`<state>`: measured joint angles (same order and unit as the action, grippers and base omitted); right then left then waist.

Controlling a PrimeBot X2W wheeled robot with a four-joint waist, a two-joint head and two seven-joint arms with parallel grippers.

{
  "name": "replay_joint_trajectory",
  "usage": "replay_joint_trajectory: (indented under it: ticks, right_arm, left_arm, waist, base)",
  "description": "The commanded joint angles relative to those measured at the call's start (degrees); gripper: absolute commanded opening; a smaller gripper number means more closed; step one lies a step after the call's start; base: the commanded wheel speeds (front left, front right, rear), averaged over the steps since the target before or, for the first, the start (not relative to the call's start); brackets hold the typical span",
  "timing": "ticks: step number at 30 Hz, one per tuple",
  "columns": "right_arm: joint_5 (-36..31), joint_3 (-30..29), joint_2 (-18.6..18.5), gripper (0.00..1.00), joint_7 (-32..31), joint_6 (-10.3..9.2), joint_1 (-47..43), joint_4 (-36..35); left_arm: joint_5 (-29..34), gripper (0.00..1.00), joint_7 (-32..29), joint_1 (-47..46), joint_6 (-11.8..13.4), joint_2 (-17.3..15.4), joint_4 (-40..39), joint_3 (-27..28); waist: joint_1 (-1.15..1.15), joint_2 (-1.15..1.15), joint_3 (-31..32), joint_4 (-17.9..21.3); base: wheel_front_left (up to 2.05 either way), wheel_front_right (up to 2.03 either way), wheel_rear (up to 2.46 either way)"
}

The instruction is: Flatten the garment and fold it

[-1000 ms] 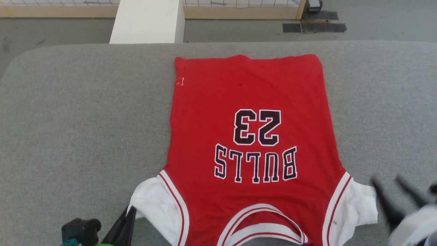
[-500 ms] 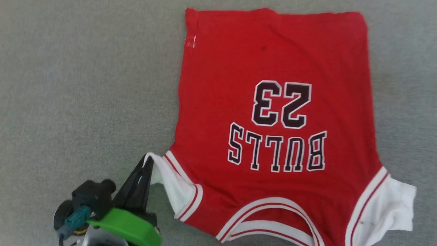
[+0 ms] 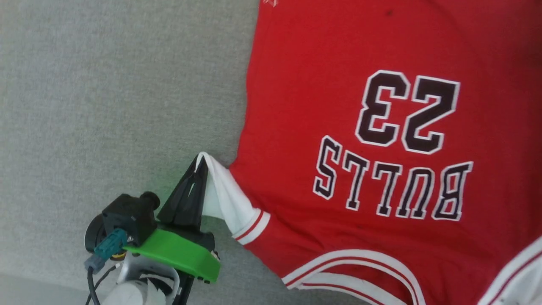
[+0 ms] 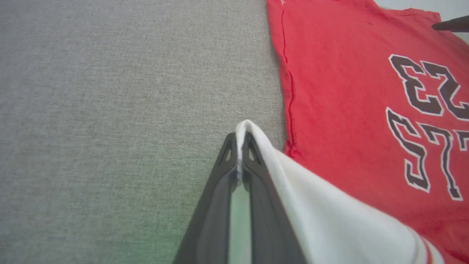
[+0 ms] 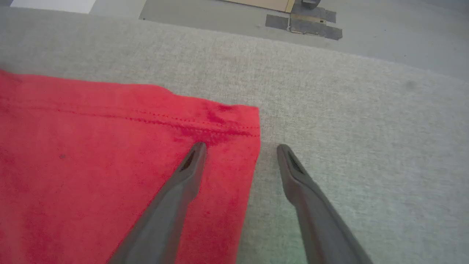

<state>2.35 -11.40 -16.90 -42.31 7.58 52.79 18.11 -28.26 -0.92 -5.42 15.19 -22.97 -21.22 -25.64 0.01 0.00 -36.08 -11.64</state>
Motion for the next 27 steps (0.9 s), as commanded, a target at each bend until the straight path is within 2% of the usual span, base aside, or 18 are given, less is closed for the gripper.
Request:
replay_joint_trajectory:
  ticks: [1, 2, 3, 4, 10, 16, 22, 27]
  right_arm:
    - [-0.9, -0.6, 0.3, 1.00, 0.5, -0.09, 0.8, 0.9]
    - [-1.2, -0.8, 0.4, 1.00, 0.7, -0.09, 0.8, 1.6]
    - [-1.4, -0.8, 0.6, 0.31, 1.0, -0.09, 0.8, 2.2]
    - [-1.6, -0.9, 0.7, 0.00, 1.3, -0.09, 1.0, 2.7]
    - [-1.2, -1.8, 1.2, 0.00, 4.4, -0.09, 2.1, 4.6]
    - [2.2, -2.1, -0.2, 0.00, 9.1, -0.09, 0.3, 5.1]
    - [8.1, -2.9, -1.2, 0.00, 13.1, -0.09, -9.6, 0.3]
    - [12.4, -6.9, 0.1, 0.00, 13.7, -0.09, -24.3, -8.4]
  left_arm:
    - [0.0, 0.00, 0.3, -1.4, -0.2, 0.4, 0.0, 0.0]
    - [0.0, 0.00, 0.3, -1.6, -0.3, 0.4, 0.0, -0.1]
    - [0.0, 0.00, 0.2, -1.7, -0.4, 0.2, 0.1, -0.1]
    - [0.1, 0.00, 0.2, -1.8, -0.4, 0.1, 0.1, -0.2]
    - [-0.3, 0.00, -0.3, -1.6, -0.3, -0.8, 0.0, 0.4]
    - [0.1, 0.00, -0.3, -0.5, 0.7, -1.9, 1.0, 1.4]
    - [-0.5, 0.00, -0.5, 1.3, 1.4, -2.8, 2.7, 2.3]
    - [-1.3, 0.00, -0.7, 4.3, 2.4, -3.8, 3.2, 3.2]
  waist:
    - [-0.01, 0.00, -2.0, -2.0]
    - [-0.01, 0.00, -2.1, -2.0]
    - [-0.01, 0.00, -2.2, -1.9]
    - [-0.01, 0.00, -2.2, -1.8]
    - [-0.01, 0.00, -0.6, 0.4]
    - [-0.01, 0.00, 5.2, 3.2]
    - [-0.01, 0.00, 13.2, 6.5]
    - [-0.01, 0.00, 18.2, 9.6]
  base:
    - [0.00, 0.00, 0.00]
    - [0.00, 0.00, 0.00]
    - [0.00, 0.00, 0.00]
    - [0.00, 0.00, 0.00]
    - [0.00, 0.00, 0.00]
    - [0.00, 0.00, 0.00]
    - [0.00, 0.00, 0.00]
    - [0.00, 0.00, 0.00]
